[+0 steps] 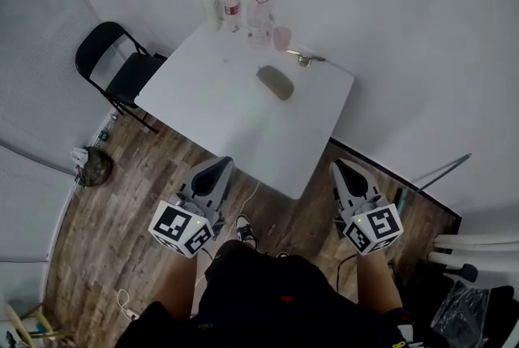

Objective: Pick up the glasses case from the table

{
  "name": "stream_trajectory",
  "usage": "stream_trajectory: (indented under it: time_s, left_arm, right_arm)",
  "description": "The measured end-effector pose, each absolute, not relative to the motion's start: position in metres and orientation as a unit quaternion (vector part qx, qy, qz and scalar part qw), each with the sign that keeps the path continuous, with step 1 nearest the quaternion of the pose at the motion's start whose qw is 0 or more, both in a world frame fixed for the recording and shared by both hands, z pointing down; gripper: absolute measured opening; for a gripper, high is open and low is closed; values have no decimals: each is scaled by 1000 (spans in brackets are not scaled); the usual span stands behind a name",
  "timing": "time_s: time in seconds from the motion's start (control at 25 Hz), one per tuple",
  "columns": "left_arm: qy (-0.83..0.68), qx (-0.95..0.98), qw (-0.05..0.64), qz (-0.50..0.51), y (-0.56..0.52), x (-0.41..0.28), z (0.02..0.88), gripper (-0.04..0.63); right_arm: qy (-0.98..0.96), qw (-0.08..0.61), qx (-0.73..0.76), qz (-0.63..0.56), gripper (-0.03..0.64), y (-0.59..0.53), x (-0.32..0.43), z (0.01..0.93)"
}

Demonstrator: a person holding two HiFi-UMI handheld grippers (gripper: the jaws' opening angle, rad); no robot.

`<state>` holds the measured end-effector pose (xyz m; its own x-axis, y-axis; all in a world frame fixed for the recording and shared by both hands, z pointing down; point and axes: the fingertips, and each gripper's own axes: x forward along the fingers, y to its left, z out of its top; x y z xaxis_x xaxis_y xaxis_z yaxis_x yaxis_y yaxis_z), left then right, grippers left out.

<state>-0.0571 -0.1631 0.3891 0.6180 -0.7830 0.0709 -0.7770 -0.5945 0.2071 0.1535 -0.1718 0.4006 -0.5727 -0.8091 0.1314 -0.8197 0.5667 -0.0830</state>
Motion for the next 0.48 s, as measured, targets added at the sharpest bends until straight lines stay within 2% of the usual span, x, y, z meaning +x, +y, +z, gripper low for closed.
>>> stream_trajectory:
  time_s: [0.48]
  left_arm:
    - [-427,894,135,-7,-247,-136,411,21]
  right_arm:
    - [-889,97,440,75,23,-293,58,431]
